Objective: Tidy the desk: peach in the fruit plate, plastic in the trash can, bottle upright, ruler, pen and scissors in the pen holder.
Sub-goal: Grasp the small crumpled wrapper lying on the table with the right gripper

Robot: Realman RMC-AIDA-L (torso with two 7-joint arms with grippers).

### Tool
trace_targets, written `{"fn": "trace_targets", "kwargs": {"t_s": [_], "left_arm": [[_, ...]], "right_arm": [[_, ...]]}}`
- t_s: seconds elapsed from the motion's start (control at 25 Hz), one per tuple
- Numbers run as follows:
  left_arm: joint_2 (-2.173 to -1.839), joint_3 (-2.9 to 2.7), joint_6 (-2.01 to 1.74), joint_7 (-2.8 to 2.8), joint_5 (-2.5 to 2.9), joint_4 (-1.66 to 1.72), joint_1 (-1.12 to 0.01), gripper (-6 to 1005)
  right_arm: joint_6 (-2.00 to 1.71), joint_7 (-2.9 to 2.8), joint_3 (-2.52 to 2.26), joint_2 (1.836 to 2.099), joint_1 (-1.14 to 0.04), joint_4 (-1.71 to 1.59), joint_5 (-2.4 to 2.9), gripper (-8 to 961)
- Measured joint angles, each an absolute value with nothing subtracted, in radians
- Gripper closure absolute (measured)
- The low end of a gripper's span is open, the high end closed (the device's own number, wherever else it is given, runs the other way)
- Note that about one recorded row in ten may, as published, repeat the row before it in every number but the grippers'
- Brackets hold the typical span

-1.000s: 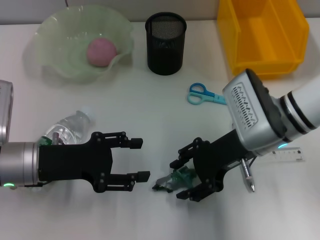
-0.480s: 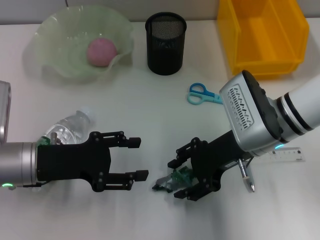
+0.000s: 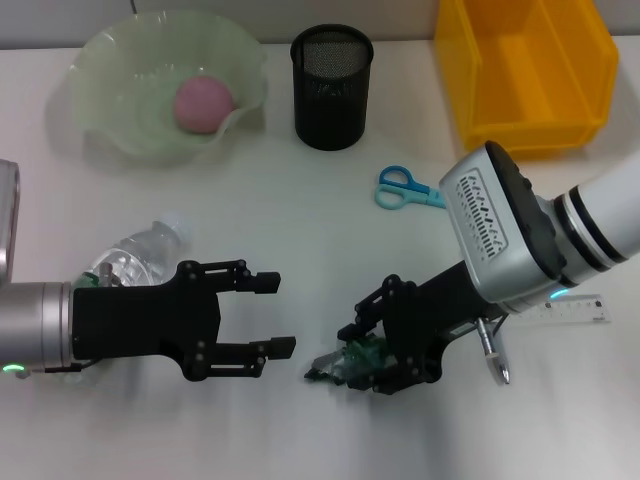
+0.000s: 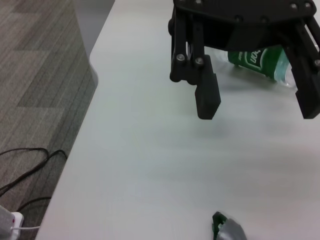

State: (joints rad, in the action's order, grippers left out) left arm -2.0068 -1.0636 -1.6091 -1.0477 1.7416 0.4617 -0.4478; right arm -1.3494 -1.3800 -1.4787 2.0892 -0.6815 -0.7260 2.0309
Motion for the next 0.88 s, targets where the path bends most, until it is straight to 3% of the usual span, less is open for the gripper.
{"fn": "trace_targets", "kwargs": {"t_s": [0.16,0.6,0.88], "left_arm": [[-2.007,-1.063,-1.609,-1.048,1.743,0.464,-0.448,255],[-2.007,-1.063,-1.605,-1.049,1.740,0.466,-0.448,256],[-2.007,-1.063,-1.604,-1.049,1.737,0.466,-0.448,255]], "right_arm": [[-1.348,-1.377,-1.479,2.088,-0.677,-0.734,2.031,329],[-1.347,-1.375,-1.479,2.086,-0.676,-0.742,2.031,773],[-1.347,-1.375,-1.477,2.086,-0.676,-0.744,2.031,923]]}}
